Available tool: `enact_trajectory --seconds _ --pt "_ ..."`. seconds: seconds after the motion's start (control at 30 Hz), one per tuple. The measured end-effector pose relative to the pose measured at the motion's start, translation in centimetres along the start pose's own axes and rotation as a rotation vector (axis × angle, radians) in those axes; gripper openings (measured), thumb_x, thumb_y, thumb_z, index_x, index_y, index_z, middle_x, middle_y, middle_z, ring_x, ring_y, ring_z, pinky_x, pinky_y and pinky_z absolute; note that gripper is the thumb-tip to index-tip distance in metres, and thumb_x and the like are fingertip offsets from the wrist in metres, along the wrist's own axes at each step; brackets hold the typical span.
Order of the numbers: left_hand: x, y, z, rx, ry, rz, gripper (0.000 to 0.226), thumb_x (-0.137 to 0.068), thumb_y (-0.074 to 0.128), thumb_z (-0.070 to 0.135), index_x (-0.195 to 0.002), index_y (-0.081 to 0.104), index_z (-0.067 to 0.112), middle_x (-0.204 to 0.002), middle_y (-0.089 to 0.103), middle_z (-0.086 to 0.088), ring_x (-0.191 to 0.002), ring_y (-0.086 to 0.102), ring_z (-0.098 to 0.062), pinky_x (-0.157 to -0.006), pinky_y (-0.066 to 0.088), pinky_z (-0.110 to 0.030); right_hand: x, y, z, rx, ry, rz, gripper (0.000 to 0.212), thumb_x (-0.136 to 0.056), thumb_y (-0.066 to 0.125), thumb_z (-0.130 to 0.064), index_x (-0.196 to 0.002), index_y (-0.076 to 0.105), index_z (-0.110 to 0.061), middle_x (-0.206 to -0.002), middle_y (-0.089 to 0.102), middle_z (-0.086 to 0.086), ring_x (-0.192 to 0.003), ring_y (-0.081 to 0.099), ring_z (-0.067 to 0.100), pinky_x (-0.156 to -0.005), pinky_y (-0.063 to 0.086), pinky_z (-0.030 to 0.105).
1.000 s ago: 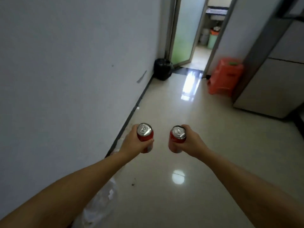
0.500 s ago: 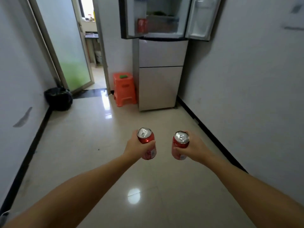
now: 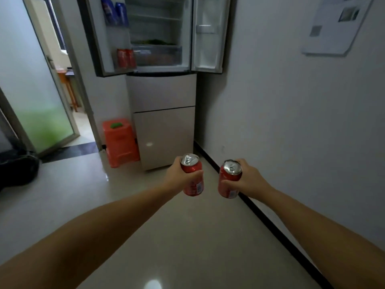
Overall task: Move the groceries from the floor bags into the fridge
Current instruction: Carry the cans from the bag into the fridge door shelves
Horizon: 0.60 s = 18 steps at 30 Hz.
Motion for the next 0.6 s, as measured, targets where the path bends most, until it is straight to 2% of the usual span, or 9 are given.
enact_trajectory --seconds 0.13,0.3,0.43,0.6 --pt "-10.5 2.9 2.3 -0.02 0.04 -0.018 0.064 -0.075 0.077 0.024 -0.129 0.043 0.017 -0.121 0.058 -0.003 -0.106 0.056 -0.017 -0.092 0.047 -0.032 -8.4 -3.7 2.5 0.006 0.02 0.012 0.057 -0.07 0.082 -0.028 -0.112 0.043 -0.027 -0.103 0.058 -0.006 -0.096 0.058 0.014 -0.077 0.043 0.02" --pt "-21.6 7.2 5.2 0.015 0.05 -0.052 0.065 -0.077 0.076 0.024 -0.132 0.041 0.015 -0.124 0.057 -0.004 -0.109 0.056 -0.018 -0.096 0.048 -0.036 -17.0 -8.2 6.9 -0.056 0.093 0.075 0.058 -0.07 0.081 -0.024 -0.115 0.046 -0.026 -0.103 0.059 -0.007 -0.091 0.056 0.01 -0.064 0.038 0.007" --pt "-29.5 10.9 5.4 0.026 0.027 -0.076 0.064 -0.077 0.076 0.024 -0.131 0.042 0.017 -0.123 0.057 -0.003 -0.11 0.057 -0.019 -0.095 0.048 -0.035 -24.9 -10.5 10.9 -0.053 0.105 0.041 0.057 -0.069 0.082 -0.025 -0.113 0.045 -0.027 -0.104 0.059 -0.006 -0.086 0.056 0.006 -0.062 0.038 0.007" --pt "-40.4 13.7 5.8 -0.048 0.017 -0.098 0.064 -0.077 0.075 0.026 -0.131 0.041 0.018 -0.124 0.056 -0.002 -0.11 0.055 -0.017 -0.098 0.047 -0.039 -37.9 -13.1 13.7 -0.035 0.01 -0.012 0.058 -0.072 0.081 -0.026 -0.117 0.044 -0.025 -0.106 0.056 -0.006 -0.097 0.057 0.013 -0.066 0.04 0.011"
Point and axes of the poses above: each hand's wrist, its own x-axis away from the middle knuckle, its own y-axis out of the palm, z = x × y, the point moved 2 cm from there along -x, towards the middle knuckle
